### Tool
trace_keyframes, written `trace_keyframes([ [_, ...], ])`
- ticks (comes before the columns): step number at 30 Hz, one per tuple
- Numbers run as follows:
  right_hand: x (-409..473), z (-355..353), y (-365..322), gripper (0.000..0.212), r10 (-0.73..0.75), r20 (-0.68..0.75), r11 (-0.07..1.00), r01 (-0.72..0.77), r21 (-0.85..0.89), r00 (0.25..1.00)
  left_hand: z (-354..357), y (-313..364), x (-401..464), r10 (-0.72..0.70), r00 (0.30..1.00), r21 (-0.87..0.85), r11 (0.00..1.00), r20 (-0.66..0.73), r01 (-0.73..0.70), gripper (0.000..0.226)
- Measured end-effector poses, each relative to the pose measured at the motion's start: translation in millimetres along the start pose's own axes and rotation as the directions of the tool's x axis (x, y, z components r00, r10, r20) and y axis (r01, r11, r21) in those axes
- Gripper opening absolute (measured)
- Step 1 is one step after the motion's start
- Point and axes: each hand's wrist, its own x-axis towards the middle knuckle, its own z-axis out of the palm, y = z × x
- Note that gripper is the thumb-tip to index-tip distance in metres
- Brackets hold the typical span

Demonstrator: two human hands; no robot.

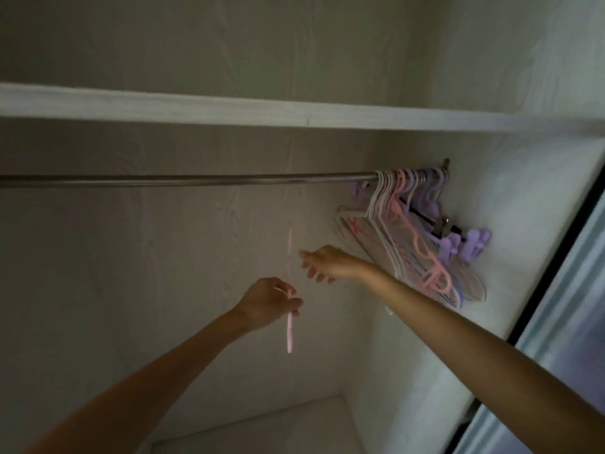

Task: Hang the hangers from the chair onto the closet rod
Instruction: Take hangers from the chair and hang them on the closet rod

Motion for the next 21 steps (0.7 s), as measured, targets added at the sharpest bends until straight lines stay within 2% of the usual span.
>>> trace_keyframes([
  [1, -1.2, 11.9, 0.6, 0.05, 0.052, 0.067, 0.998, -0.055, 0.035, 0.996, 8.3, -5.6, -4.1, 0.03, 0.999, 0.051, 0.998, 0.015, -0.03, 0.017],
  [3, -5.7, 25.1, 4.1, 0.045, 0.112, 0.097, 0.989, -0.12, 0.09, 0.989, 22.3, -12.5, -12.0, 0.088, 0.996, 0.162, 0.983, 0.025, -0.091, 0.02],
  [7, -18.9, 22.5, 16.9, 0.021, 0.105, 0.004, 0.964, -0.103, 0.245, 0.994, 37.7, -11.1, -29.7, 0.235, 0.972, 0.318, 0.92, 0.024, -0.23, 0.032],
  [9, -25.1, 16.0, 23.8, 0.012, 0.102, -0.058, 0.952, -0.08, 0.296, 0.993, 37.4, -2.4, -34.3, 0.318, 0.946, 0.459, 0.834, 0.056, -0.307, 0.034],
  [11, -29.8, 7.7, 31.3, 0.011, 0.104, -0.116, 0.952, -0.065, 0.299, 0.988, 28.3, 10.4, -33.8, 0.436, 0.9, 0.599, 0.717, 0.013, -0.356, 0.041],
  [13, -32.9, -6.4, 37.0, 0.02, 0.092, -0.168, 0.971, -0.051, 0.233, 0.981, 13.5, 25.8, -25.8, 0.592, 0.795, 0.614, 0.679, -0.132, -0.403, 0.054],
  [14, -35.0, -13.6, 39.1, 0.025, 0.083, -0.189, 0.98, -0.045, 0.196, 0.978, 3.9, 32.1, -18.4, 0.668, 0.713, 0.615, 0.659, -0.214, -0.432, 0.055],
  [16, -39.3, -34.9, 37.5, 0.028, 0.06, -0.25, 0.99, -0.026, 0.139, 0.966, -18.7, 49.8, 2.7, 0.814, 0.488, 0.72, 0.541, -0.316, -0.436, 0.039],
  [17, -41.1, -48.7, 33.7, 0.028, 0.033, -0.288, 0.995, -0.004, 0.101, 0.957, -29.5, 60.8, 16.5, 0.856, 0.408, 0.786, 0.478, -0.317, -0.392, 0.029],
  [18, -41.7, -60.3, 29.6, 0.026, -0.006, -0.317, 0.999, 0.022, 0.048, 0.949, -39.1, 70.3, 29.6, 0.873, 0.396, 0.844, 0.423, -0.283, -0.329, 0.026],
  [19, -41.8, -71.7, 24.7, 0.024, -0.043, -0.342, 0.999, 0.039, -0.018, 0.939, -46.1, 80.2, 40.0, 0.856, 0.459, 0.883, 0.388, -0.239, -0.264, 0.038],
  [21, -33.4, -92.1, 15.7, 0.028, -0.084, -0.379, 0.986, 0.022, -0.164, 0.921, -54.3, 98.1, 57.0, 0.723, 0.669, 0.925, 0.353, -0.172, -0.144, 0.062],
])
